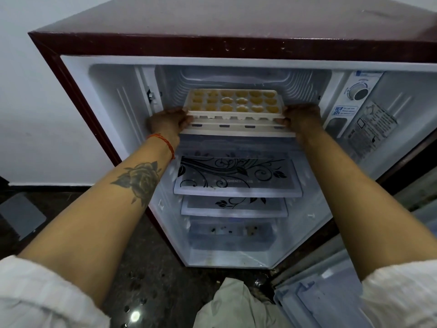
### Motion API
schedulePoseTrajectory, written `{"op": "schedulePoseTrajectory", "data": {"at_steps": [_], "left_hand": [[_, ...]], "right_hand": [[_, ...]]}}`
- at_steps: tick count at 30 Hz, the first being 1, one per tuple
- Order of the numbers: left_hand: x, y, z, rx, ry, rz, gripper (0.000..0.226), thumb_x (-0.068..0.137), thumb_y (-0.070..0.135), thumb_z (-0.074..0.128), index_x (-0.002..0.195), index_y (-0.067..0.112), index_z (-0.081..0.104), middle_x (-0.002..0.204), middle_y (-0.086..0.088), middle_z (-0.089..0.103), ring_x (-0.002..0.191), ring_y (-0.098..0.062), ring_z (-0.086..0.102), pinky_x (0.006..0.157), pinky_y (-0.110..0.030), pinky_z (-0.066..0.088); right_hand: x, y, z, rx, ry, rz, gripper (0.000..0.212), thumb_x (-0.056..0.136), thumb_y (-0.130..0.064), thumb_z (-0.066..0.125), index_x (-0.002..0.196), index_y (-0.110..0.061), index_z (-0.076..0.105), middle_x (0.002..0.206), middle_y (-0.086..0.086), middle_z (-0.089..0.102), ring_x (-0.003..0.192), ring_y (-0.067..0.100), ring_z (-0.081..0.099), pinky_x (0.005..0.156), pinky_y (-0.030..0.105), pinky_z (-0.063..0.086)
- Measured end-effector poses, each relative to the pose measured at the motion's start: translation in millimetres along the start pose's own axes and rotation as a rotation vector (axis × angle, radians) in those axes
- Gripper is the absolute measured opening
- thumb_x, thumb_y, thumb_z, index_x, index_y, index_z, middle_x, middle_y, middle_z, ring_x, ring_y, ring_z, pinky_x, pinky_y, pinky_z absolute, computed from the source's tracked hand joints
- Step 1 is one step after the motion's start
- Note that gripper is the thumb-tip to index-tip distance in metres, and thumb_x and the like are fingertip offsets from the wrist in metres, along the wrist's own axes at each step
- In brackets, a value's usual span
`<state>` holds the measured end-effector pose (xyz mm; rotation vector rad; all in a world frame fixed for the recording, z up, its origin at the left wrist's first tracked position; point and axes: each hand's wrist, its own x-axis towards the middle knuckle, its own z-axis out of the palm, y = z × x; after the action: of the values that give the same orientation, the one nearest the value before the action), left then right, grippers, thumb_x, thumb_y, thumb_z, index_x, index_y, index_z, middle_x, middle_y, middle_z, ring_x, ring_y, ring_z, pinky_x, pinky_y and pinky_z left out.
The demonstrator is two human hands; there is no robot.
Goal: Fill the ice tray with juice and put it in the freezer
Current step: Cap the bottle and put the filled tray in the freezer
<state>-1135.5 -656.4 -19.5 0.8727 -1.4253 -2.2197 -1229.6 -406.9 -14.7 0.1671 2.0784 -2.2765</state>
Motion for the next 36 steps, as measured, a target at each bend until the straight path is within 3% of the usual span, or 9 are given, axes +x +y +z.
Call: {"op": "schedulePoseTrajectory", "data": {"at_steps": [4,8,11,14,17,20,24,32,36], "left_hand": [[-2.1,2.5,5.9,-0.019,-0.027,-0.02,0.034,0.095,0.002,0.046,0.128,-0.005,0.048,0.133,-0.014,0.054,0.082,-0.013,0.061,0.07,-0.011,0.052],[-9.3,-4.2,5.5,0.055,0.057,0.083,0.026,0.088,0.004,0.06,0.112,-0.006,0.06,0.094,-0.01,0.066,0.073,-0.014,0.062,0.073,-0.023,0.058],[-25.8,-15.9,5.6,0.259,0.174,0.238,0.018,0.084,0.008,0.064,0.101,0.005,0.061,0.1,-0.015,0.067,0.09,-0.023,0.062,0.092,-0.032,0.052],[-59.0,-34.4,2.9,0.402,0.186,0.391,0.026,0.083,0.004,0.059,0.109,0.005,0.06,0.099,-0.01,0.065,0.097,-0.026,0.061,0.094,-0.031,0.05],[-95.7,-57.9,-6.9,0.618,0.053,0.513,0.03,0.085,0.01,0.062,0.114,0.009,0.061,0.098,0.0,0.064,0.091,-0.019,0.063,0.08,-0.021,0.048],[-130.1,-84.3,-23.4,0.843,-0.123,0.558,0.034,0.086,0.015,0.063,0.119,0.01,0.059,0.115,-0.003,0.063,0.092,-0.016,0.062,0.081,-0.026,0.051],[-175.0,-129.3,-51.7,1.103,-0.323,0.493,0.036,0.087,0.013,0.061,0.122,0.007,0.057,0.12,-0.013,0.06,0.102,-0.028,0.061,0.09,-0.039,0.05],[-261.7,-221.8,-96.8,1.571,-0.834,0.288,0.051,0.088,0.023,0.06,0.135,0.011,0.046,0.14,-0.016,0.046,0.126,-0.032,0.045,0.102,-0.036,0.038],[-322.2,-250.6,-71.9,1.594,-1.033,0.372,0.056,0.087,0.026,0.059,0.139,0.015,0.04,0.144,-0.014,0.039,0.129,-0.034,0.04,0.105,-0.042,0.037]], "right_hand": [[1.6,-0.8,3.1,0.03,0.02,0.017,0.037,0.087,0.007,0.055,0.123,-0.001,0.053,0.122,0.015,0.061,0.104,0.027,0.064,0.057,0.027,0.059],[6.0,-1.0,4.0,-0.064,-0.007,0.056,0.035,0.09,0.001,0.055,0.124,-0.002,0.053,0.126,0.012,0.06,0.11,0.025,0.061,0.071,0.03,0.06],[-3.4,2.3,4.4,-0.363,0.029,0.005,0.03,0.091,-0.012,0.055,0.12,-0.004,0.057,0.128,0.009,0.06,0.113,0.022,0.059,0.095,0.028,0.049],[-37.1,11.2,-0.5,-0.464,0.127,-0.161,0.027,0.091,-0.014,0.049,0.115,-0.009,0.06,0.119,0.01,0.064,0.105,0.022,0.06,0.09,0.024,0.047],[-85.6,25.9,-14.9,-0.461,0.169,-0.216,0.033,0.091,-0.017,0.05,0.122,-0.013,0.058,0.122,0.007,0.063,0.107,0.018,0.057,0.083,0.01,0.036],[-140.0,48.7,-37.4,-0.534,0.071,-0.259,0.038,0.091,-0.018,0.056,0.128,-0.012,0.055,0.125,0.011,0.061,0.111,0.024,0.059,0.088,0.019,0.041],[-221.1,88.9,-74.2,-0.77,-0.029,-0.295,0.043,0.091,-0.014,0.054,0.133,-0.007,0.048,0.13,0.018,0.053,0.117,0.032,0.052,0.098,0.033,0.04],[-354.9,145.3,-168.9,-1.169,-0.165,0.062,0.048,0.089,-0.02,0.057,0.136,-0.014,0.046,0.134,0.017,0.048,0.123,0.033,0.044,0.101,0.036,0.04],[-418.1,142.2,-237.1,-1.204,0.037,0.116,0.047,0.089,-0.021,0.058,0.134,-0.015,0.048,0.137,0.012,0.049,0.128,0.03,0.041,0.104,0.035,0.036]]}}
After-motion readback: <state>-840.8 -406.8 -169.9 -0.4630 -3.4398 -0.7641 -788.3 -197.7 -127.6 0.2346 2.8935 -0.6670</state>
